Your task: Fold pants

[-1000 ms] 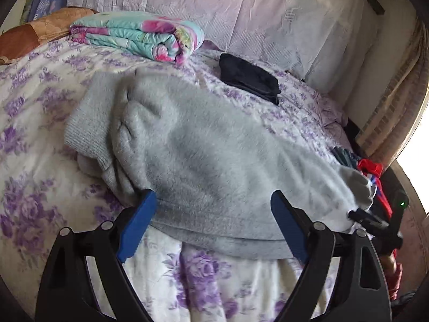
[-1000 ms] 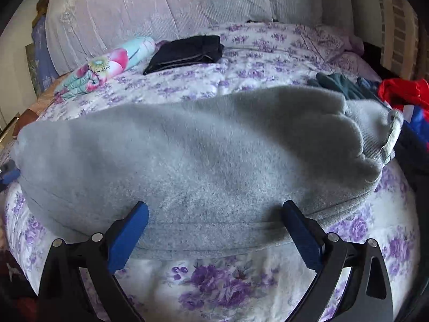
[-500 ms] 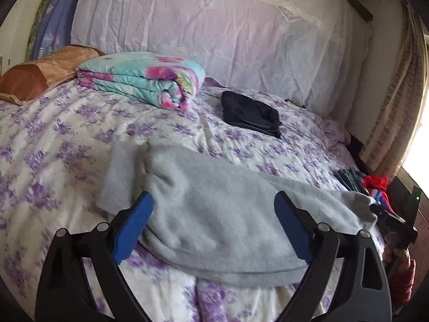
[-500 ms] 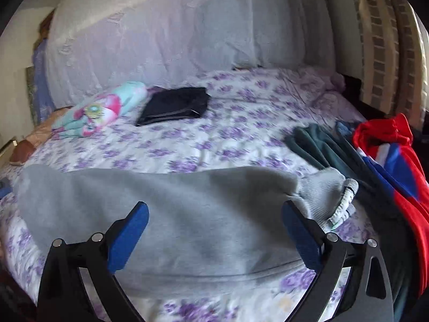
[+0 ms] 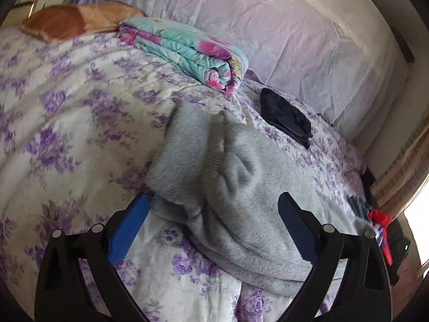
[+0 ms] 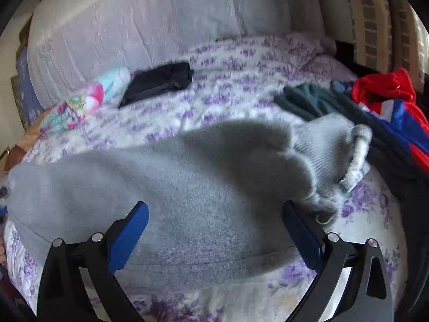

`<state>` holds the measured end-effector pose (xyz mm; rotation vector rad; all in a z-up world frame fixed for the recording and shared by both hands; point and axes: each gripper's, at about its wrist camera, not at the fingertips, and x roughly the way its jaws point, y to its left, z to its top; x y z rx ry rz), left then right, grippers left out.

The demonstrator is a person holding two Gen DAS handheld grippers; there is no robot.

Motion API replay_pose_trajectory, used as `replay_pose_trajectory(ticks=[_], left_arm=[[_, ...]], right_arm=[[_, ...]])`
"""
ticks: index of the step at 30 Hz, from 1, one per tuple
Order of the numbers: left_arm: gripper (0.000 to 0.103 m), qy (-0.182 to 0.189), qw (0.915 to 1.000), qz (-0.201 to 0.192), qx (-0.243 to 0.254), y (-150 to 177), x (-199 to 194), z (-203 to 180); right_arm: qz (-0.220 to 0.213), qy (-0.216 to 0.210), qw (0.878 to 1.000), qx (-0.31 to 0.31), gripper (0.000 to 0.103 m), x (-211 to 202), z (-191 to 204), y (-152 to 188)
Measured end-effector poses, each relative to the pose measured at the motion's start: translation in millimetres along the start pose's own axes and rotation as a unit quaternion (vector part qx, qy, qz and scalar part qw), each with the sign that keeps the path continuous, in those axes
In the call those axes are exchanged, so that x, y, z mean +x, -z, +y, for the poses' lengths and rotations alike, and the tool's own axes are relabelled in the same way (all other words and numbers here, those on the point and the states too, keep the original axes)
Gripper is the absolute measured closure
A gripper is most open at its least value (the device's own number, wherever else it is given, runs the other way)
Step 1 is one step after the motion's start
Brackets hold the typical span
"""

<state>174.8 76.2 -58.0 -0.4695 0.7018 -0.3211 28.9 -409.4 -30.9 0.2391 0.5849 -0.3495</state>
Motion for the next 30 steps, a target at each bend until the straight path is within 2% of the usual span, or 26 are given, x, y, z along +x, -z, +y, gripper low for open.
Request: replay_pose_trajectory(ticks=[2,5,8,11,13,16,19,23,25,28,29,30], left_arm=[[0.009,0.001,0.9999,-0.002,-0.015,1,-2,5],[0.009,-0.009,0.9997,-0.004,-0.02,4,-6,9],[0.009,-0.054,0.9984,-0.009,0.012,13,-12,-1],[0.009,-0.114,0.9903,-0.015,0.078,27,-17,-24],[0.009,-0.138,0.9835,-0.022,0.115,38,-21,-39],[0.009,-0.154,0.9781,-0.019,0.139,49,-23,-53],[0.008,-0.165,0.9725,-0.022,0.163,57,-25,-65],[0.006,-0.185,0.9633,-0.038,0.19,59,-29,-73],[0.005,-0.186,0.9629,-0.043,0.191,58,-30,-72],[0.005,-0.193,0.9655,-0.03,0.172,55,-22,-61],[0.005,-0.188,0.9689,-0.02,0.159,53,-18,-55],[0.005,-0.172,0.9758,-0.001,0.135,52,-12,-43]], right_arm=[[-0.011,-0.006,1.0,0.007,0.003,-4,-4,-2],[0.028,-0.003,0.999,0.025,0.003,11,-10,-4],[0.045,0.002,0.999,0.028,0.003,16,-10,-3],[0.042,0.009,0.999,0.019,0.003,15,-5,-2],[0.046,0.015,0.999,0.017,0.003,16,-4,-1],[0.048,0.019,0.999,0.015,0.003,15,-3,-1],[0.044,-0.004,0.998,0.034,0.003,8,-9,1],[0.021,-0.062,0.994,0.087,0.003,-13,-30,12],[0.022,-0.07,0.992,0.101,0.003,-20,-39,14],[0.044,-0.051,0.99,0.127,0.003,-20,-55,16],[0.055,-0.06,0.985,0.15,0.003,-19,-65,17],[0.058,-0.073,0.981,0.172,0.003,-17,-72,18]])
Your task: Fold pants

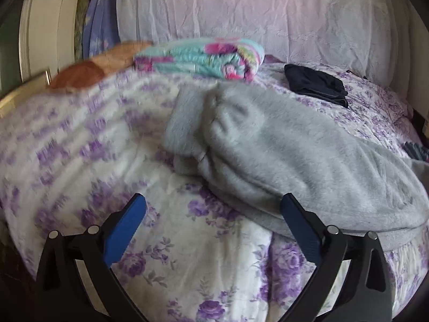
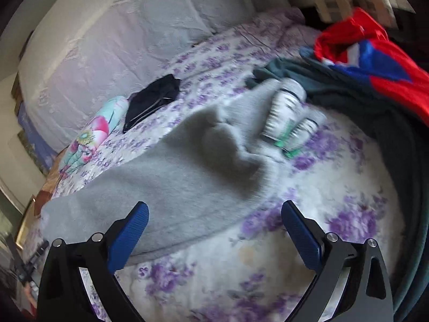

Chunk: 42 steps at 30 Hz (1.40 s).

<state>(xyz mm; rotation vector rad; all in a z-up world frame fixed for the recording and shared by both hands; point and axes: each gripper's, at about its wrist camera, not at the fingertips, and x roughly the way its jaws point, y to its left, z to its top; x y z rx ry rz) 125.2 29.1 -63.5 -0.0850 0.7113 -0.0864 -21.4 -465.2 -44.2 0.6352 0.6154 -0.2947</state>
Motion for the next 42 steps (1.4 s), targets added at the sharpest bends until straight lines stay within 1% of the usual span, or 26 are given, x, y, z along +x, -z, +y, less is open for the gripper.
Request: replay_pose_trajectory(ticks=[2,3,5,7,10,13,16,21,24,28,31,35,37,39,42], left_arm=[[0.004,0.036,0.9986,0.013,-0.037,1,7,14],[0.004,0.047,0.9978,0.009,-0.045,1,6,18],[0.004,0.051,0.9977,0.011,-0.044,2,8,18],[0.004,0.045,0.9983,0.007,-0.037,3,8,14],[0.004,0.047,0.9982,0.002,-0.038,4,8,13],[0.004,0.057,0.9974,0.0,-0.043,5,8,16],[0.004,0.064,0.9969,-0.004,-0.045,6,6,17],[0.004,0.073,0.9961,-0.01,-0.048,7,5,19],[0.004,0.074,0.9961,-0.01,-0.048,6,6,19],[0.004,0.073,0.9961,-0.01,-0.048,6,6,19],[0.004,0.073,0.9961,-0.01,-0.048,6,6,19],[0.004,0.07,0.9965,-0.007,-0.046,7,6,18],[0.004,0.068,0.9967,-0.005,-0.045,6,7,20],[0.004,0.066,0.9969,-0.002,-0.043,5,6,20],[0.004,0.064,0.997,-0.013,-0.042,2,-5,16]], right_arm=[[-0.003,-0.034,0.998,0.046,0.003,-3,-13,-1],[-0.004,-0.039,0.998,0.055,0.003,-3,-16,-2],[-0.001,-0.042,0.997,0.066,0.003,-1,-18,-5],[-0.001,-0.035,0.997,0.07,0.003,3,-19,-7],[-0.008,-0.032,0.996,0.077,0.003,10,-20,-14],[-0.004,-0.049,0.994,0.098,0.003,23,-26,-25],[0.003,-0.057,0.991,0.117,0.003,32,-33,-33],[0.011,-0.043,0.992,0.114,0.003,45,-31,-42],[0.007,-0.033,0.993,0.111,0.003,52,-26,-48],[-0.008,-0.045,0.991,0.128,0.003,52,-33,-53],[-0.021,-0.059,0.991,0.121,0.003,49,-36,-49],[-0.026,-0.047,0.995,0.085,0.004,49,-29,-44],[-0.031,-0.047,0.994,0.091,0.004,48,-30,-45],[-0.04,-0.049,0.993,0.099,0.008,47,-34,-47],[-0.045,-0.053,0.993,0.098,0.013,46,-37,-46]])
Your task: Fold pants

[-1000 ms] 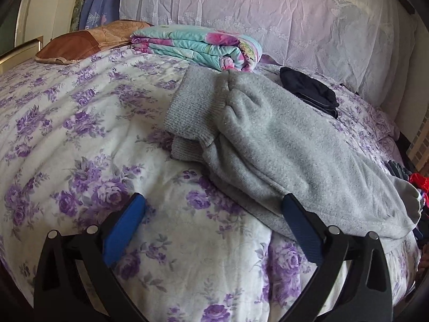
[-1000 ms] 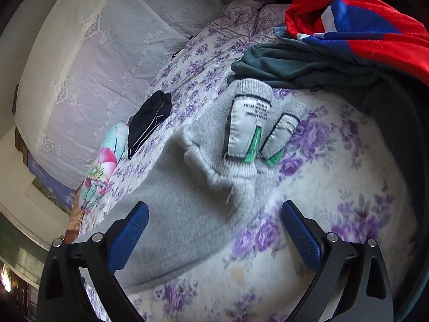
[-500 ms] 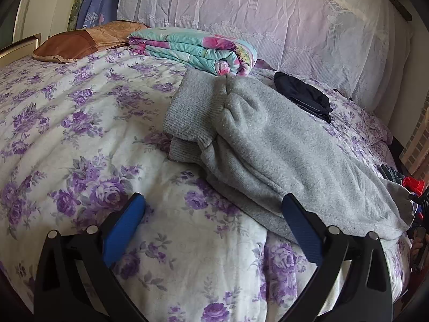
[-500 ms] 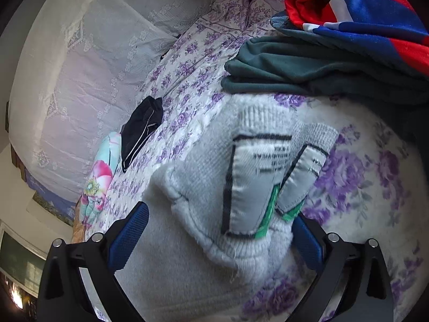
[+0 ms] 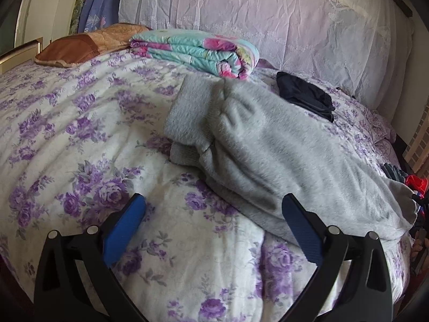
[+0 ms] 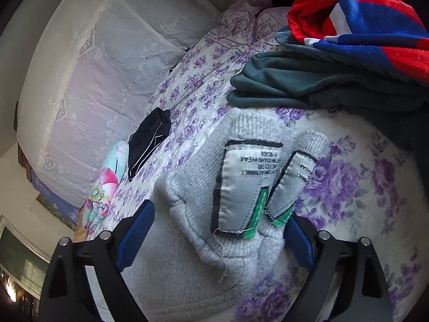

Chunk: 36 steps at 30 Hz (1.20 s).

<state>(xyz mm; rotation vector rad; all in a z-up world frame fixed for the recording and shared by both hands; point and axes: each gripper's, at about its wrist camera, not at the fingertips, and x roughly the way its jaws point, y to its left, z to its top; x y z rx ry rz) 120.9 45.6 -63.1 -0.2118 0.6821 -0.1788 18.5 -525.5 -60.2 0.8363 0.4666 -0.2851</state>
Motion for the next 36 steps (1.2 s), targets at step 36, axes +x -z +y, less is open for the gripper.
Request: replay_pose_trajectory(ticks=[36], left_arm=[[0.005,0.127,0.981,0.013,0.146,-42,-11,-105]], right_arm=[[-0.103,0.01,0.994,-0.022,0.038,-86,31,-8]])
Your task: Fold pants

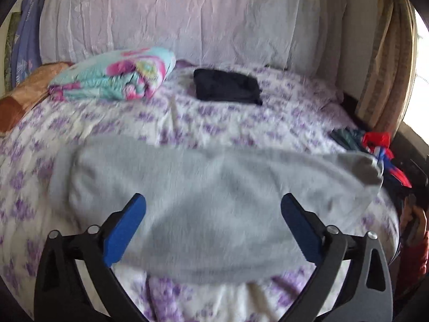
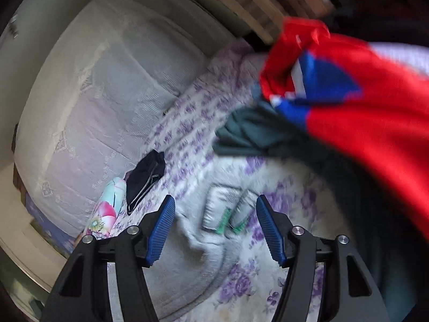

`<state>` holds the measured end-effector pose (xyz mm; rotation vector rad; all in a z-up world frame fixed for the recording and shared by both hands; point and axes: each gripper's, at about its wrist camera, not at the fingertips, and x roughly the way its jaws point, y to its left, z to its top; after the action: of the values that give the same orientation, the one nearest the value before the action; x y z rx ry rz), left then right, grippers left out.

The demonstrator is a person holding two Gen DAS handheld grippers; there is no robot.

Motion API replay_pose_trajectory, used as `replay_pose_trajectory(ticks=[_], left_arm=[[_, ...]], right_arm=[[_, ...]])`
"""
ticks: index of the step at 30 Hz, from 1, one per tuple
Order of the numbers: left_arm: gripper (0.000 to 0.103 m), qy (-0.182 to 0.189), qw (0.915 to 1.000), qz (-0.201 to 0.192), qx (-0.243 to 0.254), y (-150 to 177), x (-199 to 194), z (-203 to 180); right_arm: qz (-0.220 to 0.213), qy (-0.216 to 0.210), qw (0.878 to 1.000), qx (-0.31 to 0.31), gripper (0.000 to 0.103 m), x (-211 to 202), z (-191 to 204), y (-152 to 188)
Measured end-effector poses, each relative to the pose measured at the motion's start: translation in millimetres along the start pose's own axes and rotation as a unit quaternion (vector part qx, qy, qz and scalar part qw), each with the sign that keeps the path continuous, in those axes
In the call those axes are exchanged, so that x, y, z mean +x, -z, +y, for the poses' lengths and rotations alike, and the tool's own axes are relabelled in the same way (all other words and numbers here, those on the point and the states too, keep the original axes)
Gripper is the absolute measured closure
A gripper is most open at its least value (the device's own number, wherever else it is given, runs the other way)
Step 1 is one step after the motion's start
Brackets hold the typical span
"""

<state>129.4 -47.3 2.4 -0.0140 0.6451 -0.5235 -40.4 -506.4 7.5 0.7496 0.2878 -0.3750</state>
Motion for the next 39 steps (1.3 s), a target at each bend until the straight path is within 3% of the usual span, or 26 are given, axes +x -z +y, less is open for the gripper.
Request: replay_pose_trajectory(ticks=[2,3,6,8,10,11,15,20,23,28,32,35,39], left_arm=[[0.005,0.007,1.0,0.004,-0.006,-11,16,4],[0.005,0.013,0.9997,0.016,-0.014,-11,27,9],[0.005,0.006,0.9983,0.047,-0.033,1,51,22],[0.005,0.013,0.9982,0.049,-0.032,21,55,31],[0.005,0.008,0.9995,0.03,-0.011,30,46,25],[0.005,0.004,0.9996,0.029,-0.006,32,45,23],[0.005,0.006,0.9995,0.031,-0.009,30,52,24],[0.004,0.025,0.9992,0.024,-0.018,29,53,28],[0.004,0.043,0.9984,0.02,-0.031,28,53,32],[0.004,0.045,0.9982,0.02,-0.034,26,55,32],[0.004,0.041,0.9985,0.021,-0.031,25,56,29],[0.004,0.041,0.9984,0.021,-0.031,25,56,29],[0.004,0.042,0.9984,0.02,-0.032,25,57,28]], right_arm=[[0.05,-0.051,0.997,-0.036,0.029,18,29,-6],[0.096,-0.089,0.99,-0.061,0.029,38,52,-6],[0.228,-0.174,0.952,-0.105,0.027,107,111,8],[0.307,-0.21,0.919,-0.132,0.027,161,151,28],[0.353,-0.224,0.894,-0.161,0.027,198,182,48],[0.384,-0.239,0.874,-0.179,0.027,222,203,62],[0.469,-0.272,0.819,-0.187,0.027,281,248,103],[0.552,-0.255,0.769,-0.197,0.027,330,266,145],[0.588,-0.265,0.743,-0.18,0.027,336,259,154],[0.601,-0.321,0.715,-0.156,0.018,310,256,155],[0.599,-0.315,0.701,-0.227,0.01,287,273,170],[0.585,-0.3,0.698,-0.285,0.003,273,285,181],[0.565,-0.287,0.713,-0.299,0.003,269,286,185]])
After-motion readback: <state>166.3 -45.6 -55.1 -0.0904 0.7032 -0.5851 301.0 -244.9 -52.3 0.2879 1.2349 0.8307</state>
